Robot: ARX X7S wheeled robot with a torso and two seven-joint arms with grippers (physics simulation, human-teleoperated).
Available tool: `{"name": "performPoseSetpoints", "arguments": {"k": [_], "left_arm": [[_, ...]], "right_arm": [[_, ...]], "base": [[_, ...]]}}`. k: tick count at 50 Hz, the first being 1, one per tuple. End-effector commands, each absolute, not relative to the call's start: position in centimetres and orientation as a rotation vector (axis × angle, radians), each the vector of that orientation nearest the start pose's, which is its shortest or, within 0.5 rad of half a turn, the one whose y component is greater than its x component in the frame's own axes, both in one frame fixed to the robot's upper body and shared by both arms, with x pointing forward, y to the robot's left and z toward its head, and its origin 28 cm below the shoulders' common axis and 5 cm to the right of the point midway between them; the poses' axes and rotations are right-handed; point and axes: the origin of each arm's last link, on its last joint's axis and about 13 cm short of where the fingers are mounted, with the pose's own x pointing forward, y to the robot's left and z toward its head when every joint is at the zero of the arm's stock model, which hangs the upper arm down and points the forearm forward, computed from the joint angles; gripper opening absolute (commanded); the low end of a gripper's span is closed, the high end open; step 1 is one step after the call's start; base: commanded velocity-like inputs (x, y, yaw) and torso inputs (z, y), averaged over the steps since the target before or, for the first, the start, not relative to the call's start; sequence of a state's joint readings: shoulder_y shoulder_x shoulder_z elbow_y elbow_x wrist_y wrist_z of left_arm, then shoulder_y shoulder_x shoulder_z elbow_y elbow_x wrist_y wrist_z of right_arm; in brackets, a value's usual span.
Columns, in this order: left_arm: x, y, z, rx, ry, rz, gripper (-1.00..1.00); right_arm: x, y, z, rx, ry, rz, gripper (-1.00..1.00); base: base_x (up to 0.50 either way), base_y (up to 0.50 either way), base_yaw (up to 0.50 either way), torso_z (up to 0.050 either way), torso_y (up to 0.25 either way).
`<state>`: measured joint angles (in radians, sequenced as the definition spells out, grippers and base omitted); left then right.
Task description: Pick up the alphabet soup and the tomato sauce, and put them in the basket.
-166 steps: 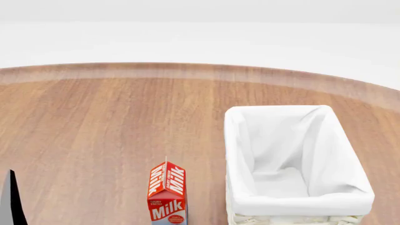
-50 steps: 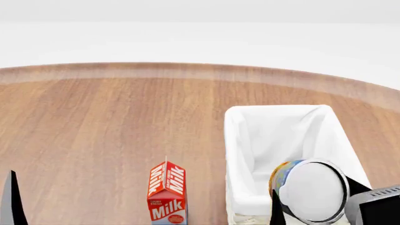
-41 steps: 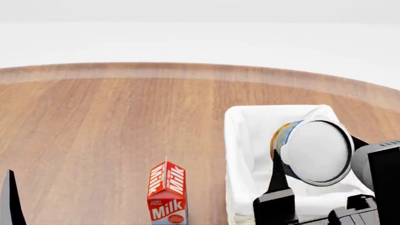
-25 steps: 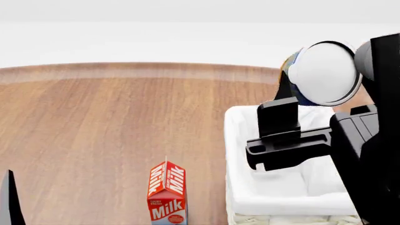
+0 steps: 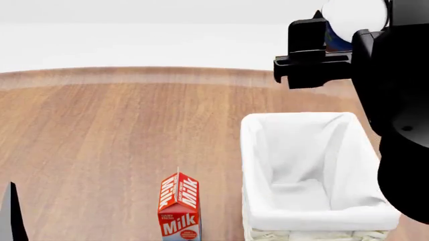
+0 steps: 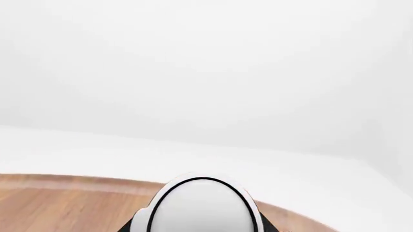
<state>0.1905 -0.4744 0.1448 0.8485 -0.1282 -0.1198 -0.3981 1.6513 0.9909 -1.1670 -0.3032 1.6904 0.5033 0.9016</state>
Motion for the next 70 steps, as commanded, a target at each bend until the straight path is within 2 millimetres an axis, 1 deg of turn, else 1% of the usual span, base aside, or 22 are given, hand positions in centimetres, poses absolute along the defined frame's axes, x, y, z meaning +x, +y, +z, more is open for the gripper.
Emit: {"name": "performPoseSetpoints", "arguments": {"k": [1,4,7,13,15,16,19,20,26,28,30,33,36,39,41,43,51,60,70], "left_arm": [[14.6,22.8,14.5,0.149,-0.500,0.002,1.00],[14.6,22.8,14.6,0.148,-0.503,0.002,1.00],[14.7,22.7,14.5,0.148,-0.503,-0.001,1.00],[14.8,22.7,14.4,0.148,-0.503,-0.004,1.00],[14.7,22.7,14.5,0.148,-0.504,-0.004,1.00],[14.7,22.7,14.6,0.149,-0.505,-0.004,1.00],[14.7,22.6,14.5,0.148,-0.504,-0.008,1.00],[14.7,22.6,14.4,0.151,-0.503,-0.009,1.00],[14.7,22.5,14.6,0.147,-0.507,-0.011,1.00],[14.7,22.4,14.6,0.150,-0.509,-0.012,1.00],[14.7,22.4,14.6,0.151,-0.510,-0.011,1.00],[14.8,22.5,14.4,0.151,-0.507,-0.010,1.00],[14.6,22.3,14.8,0.150,-0.512,-0.013,1.00],[14.6,22.3,14.9,0.150,-0.513,-0.013,1.00],[14.5,22.4,14.8,0.148,-0.513,-0.013,1.00],[14.5,22.3,14.8,0.148,-0.512,-0.014,1.00],[14.6,22.3,14.8,0.148,-0.511,-0.016,1.00],[14.6,22.3,14.8,0.148,-0.511,-0.016,1.00],[14.6,22.3,14.8,0.148,-0.512,-0.017,1.00]], "right_arm": [[28.2,-14.4,32.9,-0.066,-0.052,-0.027,-1.00],[28.9,-14.2,32.4,-0.064,-0.062,-0.019,-1.00],[29.2,-14.1,32.3,-0.046,-0.065,-0.020,-1.00],[30.2,-14.0,31.5,-0.015,-0.048,-0.046,-1.00],[30.6,-14.1,31.1,-0.028,-0.032,-0.069,-1.00],[30.6,-14.0,31.1,0.001,-0.030,-0.071,-1.00],[31.0,-13.8,30.7,-0.011,-0.019,-0.070,-1.00],[31.2,-14.0,30.4,-0.029,0.004,-0.099,-1.00],[32.1,-14.2,30.1,0.074,0.014,-0.092,-1.00],[32.5,-14.0,29.7,0.075,0.023,-0.091,-1.00],[33.0,-13.9,28.8,0.055,0.042,-0.097,-1.00],[33.6,-14.1,28.0,0.077,0.064,-0.114,-1.00],[33.8,-14.1,26.7,0.072,0.102,-0.129,-1.00],[33.9,-14.2,25.5,0.082,0.148,-0.132,-1.00],[34.0,-14.2,25.0,0.087,0.169,-0.146,-1.00],[34.0,-14.2,24.8,0.109,0.178,-0.133,-1.00],[34.3,-13.9,23.0,0.103,0.243,-0.138,-1.00],[34.5,-13.8,21.9,0.099,0.268,-0.124,-1.00],[34.4,-13.8,19.2,0.069,0.316,-0.128,-1.00]], "base": [[0.00,0.00,0.00,0.015,0.000],[0.00,0.00,0.00,0.000,0.000],[0.00,0.00,0.00,0.000,0.000],[0.00,0.00,0.00,0.000,0.002],[0.00,0.00,0.00,0.000,0.000],[0.00,0.00,0.00,0.000,0.000],[0.00,0.00,0.00,0.000,0.000],[0.00,0.00,0.00,0.000,0.000],[0.00,0.00,0.00,0.000,0.002],[0.00,0.00,0.00,0.000,0.000],[0.00,0.00,0.00,0.000,0.000],[0.00,0.00,0.00,0.000,0.000],[0.00,0.00,0.00,0.000,0.000],[0.00,0.00,0.00,0.000,0.000],[0.00,0.00,0.00,0.000,0.005],[0.00,0.00,0.00,0.000,0.000],[0.00,0.00,0.00,0.000,0.000],[0.00,0.00,0.00,0.000,0.001],[0.00,0.00,0.00,0.001,0.001]]}}
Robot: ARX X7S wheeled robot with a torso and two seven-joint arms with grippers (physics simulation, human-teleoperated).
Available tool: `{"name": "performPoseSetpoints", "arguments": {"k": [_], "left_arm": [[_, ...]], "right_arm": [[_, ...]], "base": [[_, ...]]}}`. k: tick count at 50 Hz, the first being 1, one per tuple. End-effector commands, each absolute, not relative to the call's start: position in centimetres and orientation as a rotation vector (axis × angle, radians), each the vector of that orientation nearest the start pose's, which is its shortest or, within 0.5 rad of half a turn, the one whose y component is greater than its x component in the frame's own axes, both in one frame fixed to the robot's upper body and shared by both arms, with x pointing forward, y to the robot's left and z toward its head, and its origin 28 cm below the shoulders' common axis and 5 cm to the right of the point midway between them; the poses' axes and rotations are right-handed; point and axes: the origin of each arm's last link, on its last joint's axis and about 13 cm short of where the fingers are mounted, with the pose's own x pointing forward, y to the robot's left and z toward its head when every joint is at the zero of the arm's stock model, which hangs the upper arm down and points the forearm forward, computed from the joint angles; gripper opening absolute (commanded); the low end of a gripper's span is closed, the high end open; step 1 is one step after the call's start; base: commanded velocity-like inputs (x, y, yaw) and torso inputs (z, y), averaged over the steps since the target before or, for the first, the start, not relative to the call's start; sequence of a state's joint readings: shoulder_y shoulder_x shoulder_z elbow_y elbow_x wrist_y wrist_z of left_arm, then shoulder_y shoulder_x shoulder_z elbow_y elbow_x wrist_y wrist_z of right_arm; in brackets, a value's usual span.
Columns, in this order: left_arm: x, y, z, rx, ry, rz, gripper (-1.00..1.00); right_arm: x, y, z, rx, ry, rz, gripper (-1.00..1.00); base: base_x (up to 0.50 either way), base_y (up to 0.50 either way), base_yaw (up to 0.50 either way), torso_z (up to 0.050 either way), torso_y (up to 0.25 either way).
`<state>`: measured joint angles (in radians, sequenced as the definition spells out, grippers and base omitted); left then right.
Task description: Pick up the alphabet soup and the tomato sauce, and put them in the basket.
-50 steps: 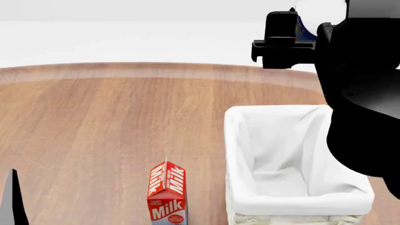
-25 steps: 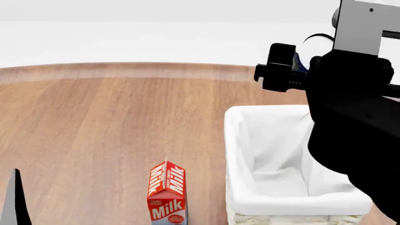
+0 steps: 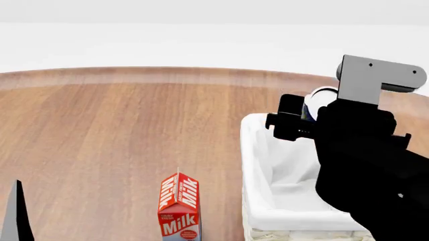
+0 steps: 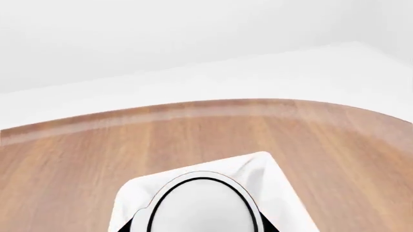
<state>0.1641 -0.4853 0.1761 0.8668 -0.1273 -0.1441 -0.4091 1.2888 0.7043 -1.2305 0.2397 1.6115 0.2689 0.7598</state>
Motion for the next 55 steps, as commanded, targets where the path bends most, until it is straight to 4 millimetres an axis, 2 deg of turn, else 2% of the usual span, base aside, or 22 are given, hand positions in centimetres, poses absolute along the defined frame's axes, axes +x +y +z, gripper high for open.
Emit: {"name": "performPoseSetpoints", "arguments": {"k": [1,25,55], "left_arm": [[14.6,22.3,14.8,0.148,-0.512,-0.017,1.00],[14.6,22.3,14.2,0.146,-0.502,-0.016,1.00],[14.6,22.3,14.2,0.147,-0.501,-0.019,1.00]], "right_arm": [[34.4,-13.8,18.9,0.071,0.317,-0.129,-1.00],[34.4,-14.1,15.4,0.050,0.370,-0.145,-1.00],[34.5,-14.4,14.0,0.025,0.384,-0.164,-1.00]], "base": [[0.00,0.00,0.00,0.000,0.000],[0.00,0.00,0.00,0.000,0.001],[0.00,0.00,0.00,0.000,0.001]]}}
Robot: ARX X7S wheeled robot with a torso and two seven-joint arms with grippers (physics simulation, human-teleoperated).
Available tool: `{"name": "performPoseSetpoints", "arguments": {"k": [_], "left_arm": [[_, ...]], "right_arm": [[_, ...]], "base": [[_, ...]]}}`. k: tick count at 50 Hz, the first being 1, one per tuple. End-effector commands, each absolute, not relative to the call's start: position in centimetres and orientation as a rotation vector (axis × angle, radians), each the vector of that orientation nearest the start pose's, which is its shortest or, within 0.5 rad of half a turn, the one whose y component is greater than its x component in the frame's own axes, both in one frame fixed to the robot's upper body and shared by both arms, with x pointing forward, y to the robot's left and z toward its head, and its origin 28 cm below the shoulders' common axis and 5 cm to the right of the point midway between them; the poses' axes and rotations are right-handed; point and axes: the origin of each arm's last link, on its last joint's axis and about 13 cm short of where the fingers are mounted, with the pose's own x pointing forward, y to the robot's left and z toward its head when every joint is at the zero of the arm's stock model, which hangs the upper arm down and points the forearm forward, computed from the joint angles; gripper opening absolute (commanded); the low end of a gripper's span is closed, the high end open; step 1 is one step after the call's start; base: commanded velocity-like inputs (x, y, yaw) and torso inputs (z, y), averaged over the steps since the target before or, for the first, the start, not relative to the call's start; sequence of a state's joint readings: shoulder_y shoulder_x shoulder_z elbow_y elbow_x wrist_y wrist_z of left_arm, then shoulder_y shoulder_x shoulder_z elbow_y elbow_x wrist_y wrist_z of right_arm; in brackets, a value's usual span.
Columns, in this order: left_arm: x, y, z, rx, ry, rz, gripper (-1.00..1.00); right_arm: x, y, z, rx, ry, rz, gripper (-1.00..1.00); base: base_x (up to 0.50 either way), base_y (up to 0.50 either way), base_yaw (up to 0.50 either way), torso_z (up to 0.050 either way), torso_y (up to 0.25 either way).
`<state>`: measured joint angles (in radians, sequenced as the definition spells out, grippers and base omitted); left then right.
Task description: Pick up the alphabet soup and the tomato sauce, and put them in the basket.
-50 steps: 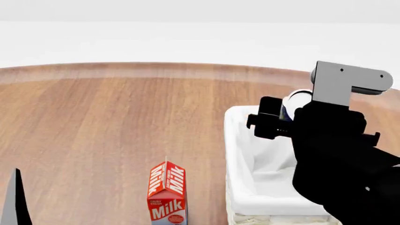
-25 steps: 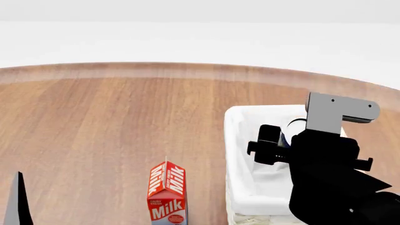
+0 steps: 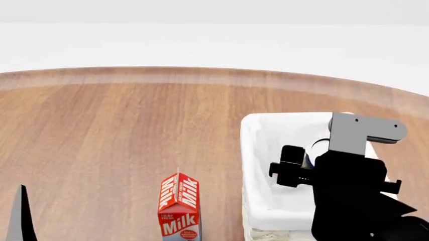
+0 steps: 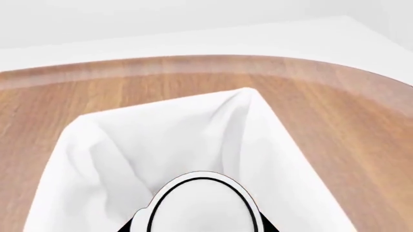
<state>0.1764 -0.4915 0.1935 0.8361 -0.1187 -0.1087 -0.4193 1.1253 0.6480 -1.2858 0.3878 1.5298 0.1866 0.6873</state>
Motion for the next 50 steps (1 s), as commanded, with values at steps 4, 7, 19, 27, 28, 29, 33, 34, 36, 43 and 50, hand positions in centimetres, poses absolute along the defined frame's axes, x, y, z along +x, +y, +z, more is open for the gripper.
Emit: {"name": "performPoseSetpoints", "arguments": {"k": [4,7,19,27,28,29,33,34,36,43,50], "left_arm": [[14.58,22.25,14.03,0.146,-0.499,-0.020,1.00],[14.59,22.26,14.03,0.145,-0.498,-0.020,1.00],[14.69,22.23,14.05,0.148,-0.498,-0.022,1.00],[14.70,22.30,14.05,0.148,-0.497,-0.022,1.00],[14.70,22.30,14.06,0.147,-0.497,-0.022,1.00],[14.69,22.30,14.06,0.148,-0.498,-0.022,1.00],[14.63,22.31,14.10,0.147,-0.498,-0.022,1.00],[14.63,22.30,14.10,0.148,-0.498,-0.022,1.00],[14.62,22.28,14.06,0.148,-0.498,-0.023,1.00],[14.62,22.25,14.07,0.147,-0.498,-0.025,1.00],[14.68,22.22,13.94,0.148,-0.497,-0.026,1.00]], "right_arm": [[34.38,-14.51,13.78,0.024,0.386,-0.166,-1.00],[34.40,-14.58,13.73,0.026,0.386,-0.168,-1.00],[34.40,-14.53,13.55,0.027,0.392,-0.168,-1.00],[34.46,-14.58,13.43,0.033,0.406,-0.178,1.00],[34.51,-14.57,13.40,0.034,0.409,-0.176,1.00],[34.52,-14.57,13.42,0.033,0.411,-0.178,1.00],[34.60,-14.59,13.34,0.035,0.412,-0.177,1.00],[34.59,-14.60,13.25,0.036,0.412,-0.179,1.00],[34.51,-14.57,13.28,0.039,0.412,-0.176,1.00],[34.32,-14.60,13.53,0.046,0.406,-0.176,1.00],[34.48,-14.62,13.21,0.047,0.403,-0.172,1.00]], "base": [[0.00,0.00,0.00,0.000,0.000],[0.00,0.00,0.00,0.000,0.003],[0.00,0.00,0.00,0.001,0.000],[0.00,0.00,0.00,0.000,0.001],[0.00,0.00,0.00,0.000,0.000],[0.00,0.00,0.00,0.000,0.000],[0.00,0.00,0.00,0.000,0.000],[0.00,0.00,0.00,0.000,0.000],[0.00,0.00,0.00,0.000,0.000],[0.00,0.00,0.00,0.000,0.000],[0.00,0.00,0.00,0.000,0.000]]}}
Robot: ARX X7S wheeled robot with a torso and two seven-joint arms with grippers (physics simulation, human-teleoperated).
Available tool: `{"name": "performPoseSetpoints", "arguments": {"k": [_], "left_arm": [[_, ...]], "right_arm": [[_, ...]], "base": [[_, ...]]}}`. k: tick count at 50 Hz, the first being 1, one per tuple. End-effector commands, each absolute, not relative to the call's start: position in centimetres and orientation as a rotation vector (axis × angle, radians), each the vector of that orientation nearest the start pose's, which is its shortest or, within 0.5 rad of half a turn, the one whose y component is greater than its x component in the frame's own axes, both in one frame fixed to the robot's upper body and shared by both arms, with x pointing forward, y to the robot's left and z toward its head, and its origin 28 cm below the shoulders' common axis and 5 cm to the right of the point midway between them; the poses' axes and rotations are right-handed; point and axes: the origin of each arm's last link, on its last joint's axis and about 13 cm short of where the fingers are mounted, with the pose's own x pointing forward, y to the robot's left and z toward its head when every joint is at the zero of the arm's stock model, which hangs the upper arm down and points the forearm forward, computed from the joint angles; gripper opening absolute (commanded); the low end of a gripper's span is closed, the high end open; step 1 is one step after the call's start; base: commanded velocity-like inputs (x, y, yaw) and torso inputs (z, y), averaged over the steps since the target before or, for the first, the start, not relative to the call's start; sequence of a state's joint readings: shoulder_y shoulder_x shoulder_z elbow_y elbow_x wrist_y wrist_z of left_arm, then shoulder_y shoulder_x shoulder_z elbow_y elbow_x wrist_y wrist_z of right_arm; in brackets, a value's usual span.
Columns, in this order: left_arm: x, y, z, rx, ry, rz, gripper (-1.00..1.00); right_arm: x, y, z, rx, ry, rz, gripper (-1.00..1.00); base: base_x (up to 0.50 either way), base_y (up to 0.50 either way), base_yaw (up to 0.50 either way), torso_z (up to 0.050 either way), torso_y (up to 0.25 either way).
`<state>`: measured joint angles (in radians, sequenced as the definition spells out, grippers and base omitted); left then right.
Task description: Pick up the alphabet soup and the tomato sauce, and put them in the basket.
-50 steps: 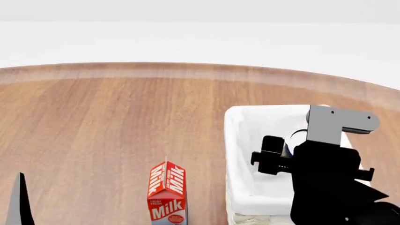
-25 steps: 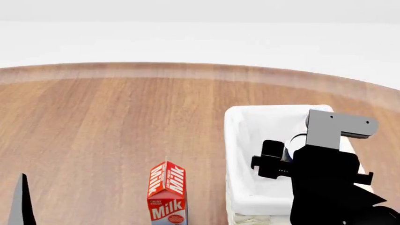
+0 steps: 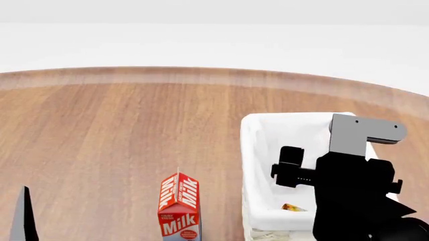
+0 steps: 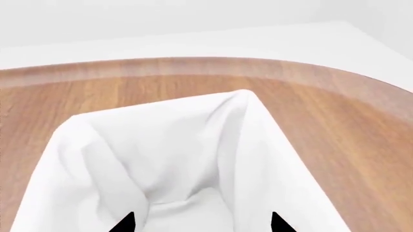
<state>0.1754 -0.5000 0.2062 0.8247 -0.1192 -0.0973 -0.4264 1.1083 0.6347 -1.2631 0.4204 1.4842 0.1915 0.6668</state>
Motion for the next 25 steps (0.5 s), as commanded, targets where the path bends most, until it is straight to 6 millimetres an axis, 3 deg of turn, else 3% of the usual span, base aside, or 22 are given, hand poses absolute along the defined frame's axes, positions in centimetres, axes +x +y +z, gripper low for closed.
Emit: {"name": "performPoseSetpoints", "arguments": {"k": [1,8,25], "left_arm": [[14.7,22.2,14.0,0.149,-0.498,-0.026,1.00],[14.7,22.2,13.9,0.149,-0.497,-0.026,1.00],[14.6,22.2,14.3,0.148,-0.504,-0.025,1.00]], "right_arm": [[34.4,-14.5,13.3,0.049,0.400,-0.167,1.00],[34.4,-14.3,14.2,0.077,0.349,-0.118,1.00],[32.7,-13.7,20.9,-0.104,0.187,0.086,1.00]], "base": [[0.00,0.00,0.00,0.000,0.000],[0.00,0.00,0.00,0.000,0.000],[0.00,0.00,0.00,0.000,0.000]]}}
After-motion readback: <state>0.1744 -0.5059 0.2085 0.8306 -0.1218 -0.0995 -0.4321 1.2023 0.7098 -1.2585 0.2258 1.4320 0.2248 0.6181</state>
